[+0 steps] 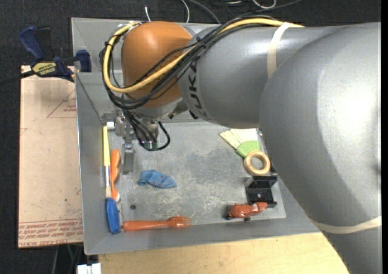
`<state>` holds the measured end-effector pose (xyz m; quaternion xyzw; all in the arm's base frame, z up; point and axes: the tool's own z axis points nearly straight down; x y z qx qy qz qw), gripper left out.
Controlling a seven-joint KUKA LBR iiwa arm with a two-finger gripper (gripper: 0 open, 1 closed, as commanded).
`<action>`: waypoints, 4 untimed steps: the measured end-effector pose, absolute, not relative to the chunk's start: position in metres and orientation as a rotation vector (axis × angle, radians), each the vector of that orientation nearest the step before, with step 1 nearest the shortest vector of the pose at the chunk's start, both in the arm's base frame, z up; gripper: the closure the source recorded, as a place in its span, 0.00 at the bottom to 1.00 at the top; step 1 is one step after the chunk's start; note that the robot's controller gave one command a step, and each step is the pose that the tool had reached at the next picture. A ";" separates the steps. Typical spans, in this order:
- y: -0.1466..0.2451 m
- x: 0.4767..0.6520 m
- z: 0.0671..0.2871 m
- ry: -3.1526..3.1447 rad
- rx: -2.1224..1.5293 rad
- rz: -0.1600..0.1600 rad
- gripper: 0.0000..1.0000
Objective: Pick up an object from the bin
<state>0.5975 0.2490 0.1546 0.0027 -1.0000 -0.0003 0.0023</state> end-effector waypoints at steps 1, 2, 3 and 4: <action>0.248 0.599 0.160 -3.142 0.002 -0.003 0.00; 0.200 0.559 0.092 -3.139 0.131 -0.003 0.00; 0.178 0.551 0.092 -3.142 0.147 -0.007 0.00; 0.167 0.512 0.099 -3.130 -0.021 0.001 0.00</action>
Offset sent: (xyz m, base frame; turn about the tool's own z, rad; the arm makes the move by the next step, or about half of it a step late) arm -0.0520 -0.0655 -0.0846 -0.1034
